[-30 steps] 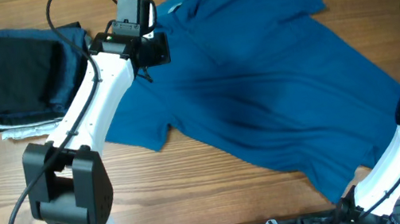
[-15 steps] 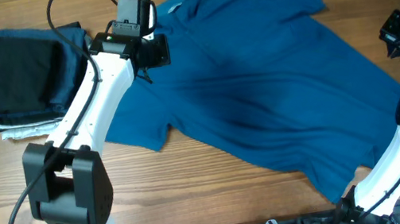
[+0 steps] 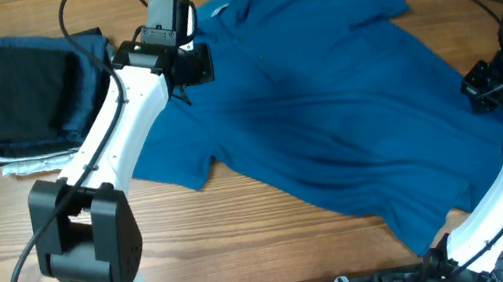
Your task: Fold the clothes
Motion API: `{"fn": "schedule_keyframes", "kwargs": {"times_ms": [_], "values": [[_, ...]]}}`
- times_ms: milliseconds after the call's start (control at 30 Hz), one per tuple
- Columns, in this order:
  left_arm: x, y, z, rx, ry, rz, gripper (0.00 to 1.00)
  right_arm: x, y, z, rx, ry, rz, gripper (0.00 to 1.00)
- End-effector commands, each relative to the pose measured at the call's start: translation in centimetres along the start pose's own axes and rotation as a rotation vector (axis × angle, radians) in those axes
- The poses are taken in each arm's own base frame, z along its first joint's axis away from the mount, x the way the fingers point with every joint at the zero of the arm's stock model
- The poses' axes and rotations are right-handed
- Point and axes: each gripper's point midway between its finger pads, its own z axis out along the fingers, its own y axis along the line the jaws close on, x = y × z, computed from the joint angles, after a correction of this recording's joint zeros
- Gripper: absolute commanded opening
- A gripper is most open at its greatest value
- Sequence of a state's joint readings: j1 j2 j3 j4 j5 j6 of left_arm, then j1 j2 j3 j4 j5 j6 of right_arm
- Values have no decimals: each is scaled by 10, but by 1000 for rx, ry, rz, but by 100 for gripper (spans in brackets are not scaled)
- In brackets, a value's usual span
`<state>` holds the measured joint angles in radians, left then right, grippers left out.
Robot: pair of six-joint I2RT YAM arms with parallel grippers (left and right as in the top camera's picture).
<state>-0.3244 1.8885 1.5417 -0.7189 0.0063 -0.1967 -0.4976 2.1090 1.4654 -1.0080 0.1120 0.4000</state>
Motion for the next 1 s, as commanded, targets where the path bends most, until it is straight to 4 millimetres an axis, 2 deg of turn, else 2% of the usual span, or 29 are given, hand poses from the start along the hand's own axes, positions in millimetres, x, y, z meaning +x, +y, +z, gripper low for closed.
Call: {"fn": "schedule_keyframes", "kwargs": {"times_ms": [0,167,267,400,467,567,700,800,967], "values": [[4,2,5,5,18,0,12,-2,0,15,5,-20,13,4],[4,2,5,5,18,0,12,-15,-3,32,44,-62,22,4],[4,2,5,6,15,1,11,-20,2,61,52,-53,6,4],[3,2,5,6,15,1,11,-31,9,81,40,-83,-15,4],[3,2,5,6,13,1,11,-37,12,85,31,-106,-25,4],[1,1,6,9,5,1,11,-49,19,84,-9,-144,-37,4],[-3,0,12,12,-8,0,10,-77,34,70,-81,-232,-57,4],[-3,0,24,12,-8,1,10,-101,43,58,-107,-322,-84,4],[0,1,48,9,4,2,7,-129,53,45,-144,-443,-95,4]]}}
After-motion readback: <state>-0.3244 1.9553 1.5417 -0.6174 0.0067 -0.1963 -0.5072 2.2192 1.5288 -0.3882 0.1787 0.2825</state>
